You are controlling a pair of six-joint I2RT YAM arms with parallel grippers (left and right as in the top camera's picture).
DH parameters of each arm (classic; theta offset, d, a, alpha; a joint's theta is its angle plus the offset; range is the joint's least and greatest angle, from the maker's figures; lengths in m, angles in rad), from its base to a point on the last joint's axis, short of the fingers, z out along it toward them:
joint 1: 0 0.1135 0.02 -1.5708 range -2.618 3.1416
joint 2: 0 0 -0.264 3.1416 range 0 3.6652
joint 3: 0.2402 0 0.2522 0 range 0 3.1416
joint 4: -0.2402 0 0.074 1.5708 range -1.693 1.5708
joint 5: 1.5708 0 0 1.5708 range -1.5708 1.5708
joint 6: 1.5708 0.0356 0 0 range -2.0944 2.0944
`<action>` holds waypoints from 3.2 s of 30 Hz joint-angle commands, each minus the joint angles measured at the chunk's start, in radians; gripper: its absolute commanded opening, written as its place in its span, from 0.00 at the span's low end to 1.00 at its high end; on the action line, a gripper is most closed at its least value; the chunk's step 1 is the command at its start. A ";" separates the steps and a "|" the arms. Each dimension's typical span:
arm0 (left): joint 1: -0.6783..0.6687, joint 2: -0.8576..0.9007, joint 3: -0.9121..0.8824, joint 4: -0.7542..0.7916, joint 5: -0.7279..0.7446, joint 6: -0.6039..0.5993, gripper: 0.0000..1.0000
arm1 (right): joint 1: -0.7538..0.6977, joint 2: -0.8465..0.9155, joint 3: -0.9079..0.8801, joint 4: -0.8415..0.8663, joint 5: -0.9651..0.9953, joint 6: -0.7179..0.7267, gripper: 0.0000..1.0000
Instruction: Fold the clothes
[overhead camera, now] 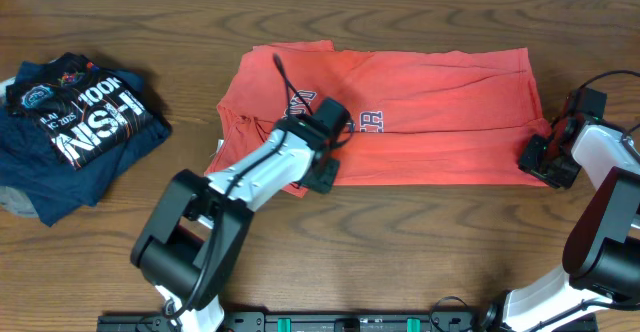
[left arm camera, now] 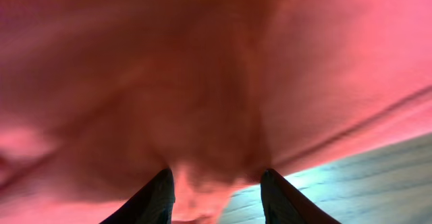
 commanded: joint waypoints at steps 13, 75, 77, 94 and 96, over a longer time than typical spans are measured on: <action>-0.036 0.060 0.024 0.008 -0.159 0.003 0.28 | 0.002 0.011 -0.021 -0.005 0.004 0.003 0.36; 0.531 -0.077 0.053 -0.179 -0.110 -0.207 0.70 | -0.048 0.011 0.150 -0.184 0.092 0.030 0.57; 0.551 -0.077 0.030 -0.156 -0.062 -0.204 0.71 | -0.061 0.011 0.144 -0.181 0.091 0.030 0.58; 0.563 -0.077 -0.147 0.022 0.083 -0.200 0.41 | -0.076 0.011 -0.005 -0.059 -0.034 0.026 0.42; 0.563 -0.077 -0.147 0.015 0.082 -0.200 0.27 | -0.076 0.011 -0.013 -0.060 -0.021 0.026 0.23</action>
